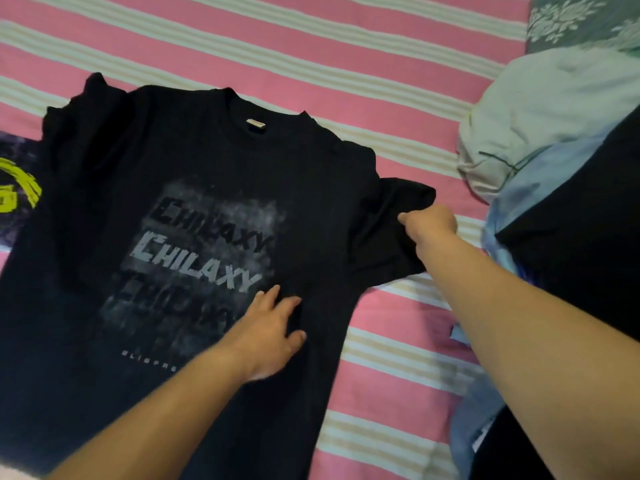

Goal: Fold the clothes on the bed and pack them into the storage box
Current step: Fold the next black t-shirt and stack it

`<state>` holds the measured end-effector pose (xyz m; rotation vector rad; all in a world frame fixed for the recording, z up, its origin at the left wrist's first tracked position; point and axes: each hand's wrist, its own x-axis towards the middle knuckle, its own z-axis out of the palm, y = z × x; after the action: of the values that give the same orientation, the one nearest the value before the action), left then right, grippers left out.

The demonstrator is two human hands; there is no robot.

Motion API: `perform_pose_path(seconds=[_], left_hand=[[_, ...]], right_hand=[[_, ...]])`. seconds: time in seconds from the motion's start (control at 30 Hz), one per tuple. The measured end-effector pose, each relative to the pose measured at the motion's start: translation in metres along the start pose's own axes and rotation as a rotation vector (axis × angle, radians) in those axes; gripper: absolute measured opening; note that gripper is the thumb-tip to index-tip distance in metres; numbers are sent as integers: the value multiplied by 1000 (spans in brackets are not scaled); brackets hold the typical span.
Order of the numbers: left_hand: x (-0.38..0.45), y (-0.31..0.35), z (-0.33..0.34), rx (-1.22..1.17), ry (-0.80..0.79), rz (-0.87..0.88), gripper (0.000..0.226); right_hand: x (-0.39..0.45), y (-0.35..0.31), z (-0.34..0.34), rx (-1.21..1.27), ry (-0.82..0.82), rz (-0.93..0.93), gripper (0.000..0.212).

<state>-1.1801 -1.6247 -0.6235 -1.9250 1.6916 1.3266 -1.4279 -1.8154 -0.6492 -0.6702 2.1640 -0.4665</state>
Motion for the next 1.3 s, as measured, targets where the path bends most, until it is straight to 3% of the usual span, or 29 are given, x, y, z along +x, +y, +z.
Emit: perform_pose_path(seconds=[0.1,0.17,0.23,0.3,0.43,0.53,0.63,0.73,0.83,0.93,1.1,1.2,1.3], left_hand=[[-31,36,55,34,31,-108,90],[-41,47,90,121,61,-148,96],[-41,51,109,206,122,-172,95],[-37,51,116,240,173,-173,93],[-49,41,128,232,264,-152,96],[-74,40,138,231,267,-203,79],[-98,34,146,52,190,-316,48],[-121,17,150,-180,182,-413,22],[-138,-5,152,-399,195,-446,22],[-157,-32,139,-569,284,-455,27],[-186,-102,84,-543,603,-353,13],[-190,-157,54,-496,655,-366,7],[-178,-212,40,-408,585,-375,7]], right_hand=[[-8,23,-36,233,232,-81,40],[-20,46,-49,157,266,-89,44],[-21,65,-46,128,141,26,75],[-12,77,-41,122,41,60,88],[24,110,-37,295,-89,237,90],[23,118,-42,450,-187,328,54],[-30,73,-56,352,-170,192,49],[-47,52,-65,288,-150,59,24],[-54,44,-66,384,-189,83,44],[-82,7,-49,495,-275,73,40],[-168,-100,9,613,-499,-96,20],[-204,-146,60,645,-627,-127,6],[-214,-164,119,595,-696,-155,7]])
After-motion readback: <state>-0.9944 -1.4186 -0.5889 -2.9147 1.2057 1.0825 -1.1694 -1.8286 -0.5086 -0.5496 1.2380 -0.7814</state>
